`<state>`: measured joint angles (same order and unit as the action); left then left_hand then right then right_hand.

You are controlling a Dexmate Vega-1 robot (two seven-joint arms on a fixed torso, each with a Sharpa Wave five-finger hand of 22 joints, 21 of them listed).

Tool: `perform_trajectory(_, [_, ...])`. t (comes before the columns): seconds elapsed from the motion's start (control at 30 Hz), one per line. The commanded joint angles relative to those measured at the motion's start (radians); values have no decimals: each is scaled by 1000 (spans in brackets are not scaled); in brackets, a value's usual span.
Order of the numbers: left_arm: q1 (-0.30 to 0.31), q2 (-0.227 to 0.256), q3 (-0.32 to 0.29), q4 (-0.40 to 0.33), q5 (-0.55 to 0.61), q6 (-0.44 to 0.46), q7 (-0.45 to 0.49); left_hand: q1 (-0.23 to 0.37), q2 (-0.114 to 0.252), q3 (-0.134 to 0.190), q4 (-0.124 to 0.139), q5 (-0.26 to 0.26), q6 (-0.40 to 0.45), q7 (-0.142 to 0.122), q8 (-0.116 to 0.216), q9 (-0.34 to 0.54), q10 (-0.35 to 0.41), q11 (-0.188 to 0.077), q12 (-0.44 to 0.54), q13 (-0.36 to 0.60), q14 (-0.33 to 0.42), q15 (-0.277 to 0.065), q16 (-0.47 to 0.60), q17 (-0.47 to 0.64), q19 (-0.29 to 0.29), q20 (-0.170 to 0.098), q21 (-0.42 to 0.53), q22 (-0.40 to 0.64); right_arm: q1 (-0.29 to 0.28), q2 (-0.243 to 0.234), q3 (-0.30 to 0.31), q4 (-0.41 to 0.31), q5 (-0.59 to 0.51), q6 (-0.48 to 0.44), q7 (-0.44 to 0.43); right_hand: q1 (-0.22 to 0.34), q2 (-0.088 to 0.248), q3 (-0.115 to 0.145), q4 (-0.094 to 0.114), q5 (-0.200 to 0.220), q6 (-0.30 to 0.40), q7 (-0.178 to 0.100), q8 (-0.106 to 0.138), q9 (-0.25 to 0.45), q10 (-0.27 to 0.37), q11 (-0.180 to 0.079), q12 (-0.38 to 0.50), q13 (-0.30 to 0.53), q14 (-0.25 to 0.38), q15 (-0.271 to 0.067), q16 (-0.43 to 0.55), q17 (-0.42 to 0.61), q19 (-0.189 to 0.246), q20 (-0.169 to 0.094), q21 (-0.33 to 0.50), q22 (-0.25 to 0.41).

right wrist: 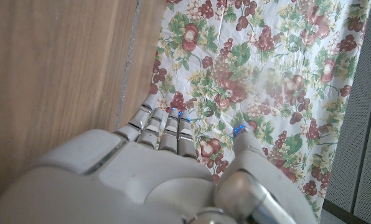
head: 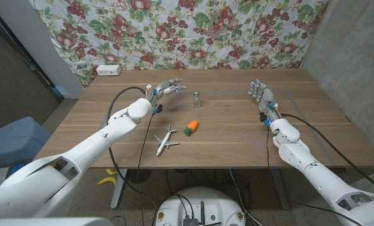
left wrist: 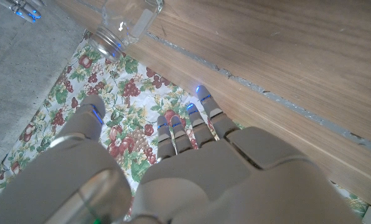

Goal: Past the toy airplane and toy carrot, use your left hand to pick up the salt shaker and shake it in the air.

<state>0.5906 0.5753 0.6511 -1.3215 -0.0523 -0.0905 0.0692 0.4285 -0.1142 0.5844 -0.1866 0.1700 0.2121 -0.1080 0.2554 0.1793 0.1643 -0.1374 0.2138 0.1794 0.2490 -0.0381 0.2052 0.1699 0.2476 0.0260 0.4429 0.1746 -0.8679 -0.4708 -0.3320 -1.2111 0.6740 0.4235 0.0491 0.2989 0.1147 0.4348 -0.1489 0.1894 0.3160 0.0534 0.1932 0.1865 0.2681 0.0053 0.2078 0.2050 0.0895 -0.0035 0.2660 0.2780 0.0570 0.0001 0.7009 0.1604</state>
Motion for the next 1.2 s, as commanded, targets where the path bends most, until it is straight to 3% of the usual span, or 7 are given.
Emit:
perform_trajectory(0.03, [-18,-9,18,15,23,3,-8,29,-12,-8,-2,5,21,-11,10,2,20,-5,3,4,25,-80,5,4,21,-10,-2,5,-1,1,0,-1,-2,0,-4,1,10,-6,0,1,13,0,8,2,9,4,1,-1,8,0,0,-2,10,2,-3,5])
perform_trajectory(1.2, [-52,-27,76,13,103,60,-17,161,-57,-53,2,23,102,-40,28,2,116,-58,2,5,99,-122,0,5,87,-39,-15,5,-18,3,10,4,10,22,2,-1,13,-10,0,1,15,4,6,2,11,3,-1,-1,11,0,-1,-14,22,0,-33,6])
